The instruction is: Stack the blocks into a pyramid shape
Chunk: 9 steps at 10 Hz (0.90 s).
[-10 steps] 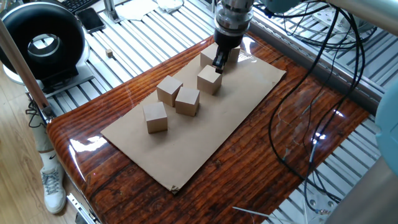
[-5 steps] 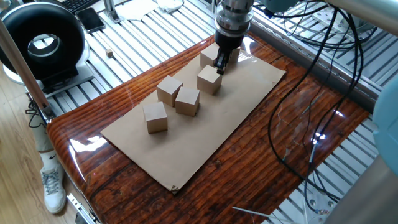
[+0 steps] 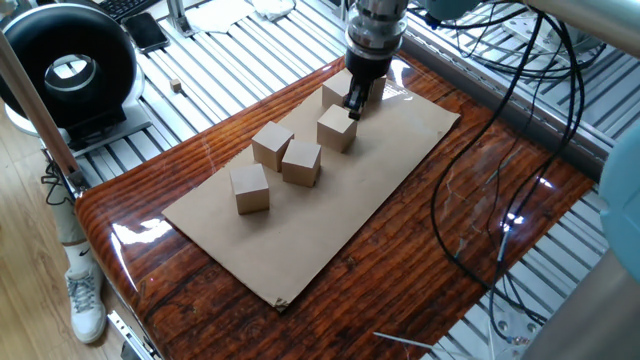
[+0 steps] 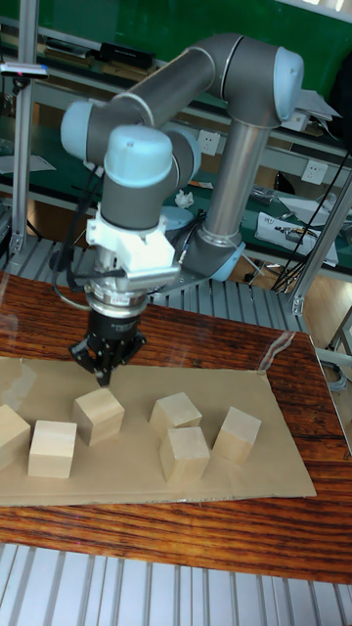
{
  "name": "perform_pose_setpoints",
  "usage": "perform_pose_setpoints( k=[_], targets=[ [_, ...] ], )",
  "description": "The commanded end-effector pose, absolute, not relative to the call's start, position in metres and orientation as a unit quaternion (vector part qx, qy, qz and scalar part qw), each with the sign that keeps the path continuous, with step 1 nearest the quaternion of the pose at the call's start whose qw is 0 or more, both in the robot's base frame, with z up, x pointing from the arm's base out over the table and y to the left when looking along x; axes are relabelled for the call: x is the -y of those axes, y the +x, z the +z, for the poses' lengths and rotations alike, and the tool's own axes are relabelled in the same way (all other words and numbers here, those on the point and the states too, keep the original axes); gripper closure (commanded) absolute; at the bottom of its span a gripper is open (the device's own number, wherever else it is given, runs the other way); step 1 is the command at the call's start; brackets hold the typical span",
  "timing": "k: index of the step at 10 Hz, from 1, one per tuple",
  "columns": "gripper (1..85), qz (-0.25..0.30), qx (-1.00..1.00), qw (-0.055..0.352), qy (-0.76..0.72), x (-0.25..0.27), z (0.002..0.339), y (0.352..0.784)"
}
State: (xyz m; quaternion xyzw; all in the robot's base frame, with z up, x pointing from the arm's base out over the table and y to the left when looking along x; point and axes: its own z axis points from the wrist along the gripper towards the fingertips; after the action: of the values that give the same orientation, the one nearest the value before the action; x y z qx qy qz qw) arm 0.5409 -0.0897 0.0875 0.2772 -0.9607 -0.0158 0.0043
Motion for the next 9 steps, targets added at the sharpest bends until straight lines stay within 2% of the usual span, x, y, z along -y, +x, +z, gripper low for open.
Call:
perform_pose_setpoints(
  k=[1,5,9],
  targets=[
    [77.7,-0.031,0.959,0.029,0.281,0.101,0.123,0.527],
    [77.7,-0.039,0.955,0.028,0.292,0.104,0.103,0.52],
    [77.7,-0.023,0.95,0.049,0.308,0.118,0.091,0.508]
  ],
)
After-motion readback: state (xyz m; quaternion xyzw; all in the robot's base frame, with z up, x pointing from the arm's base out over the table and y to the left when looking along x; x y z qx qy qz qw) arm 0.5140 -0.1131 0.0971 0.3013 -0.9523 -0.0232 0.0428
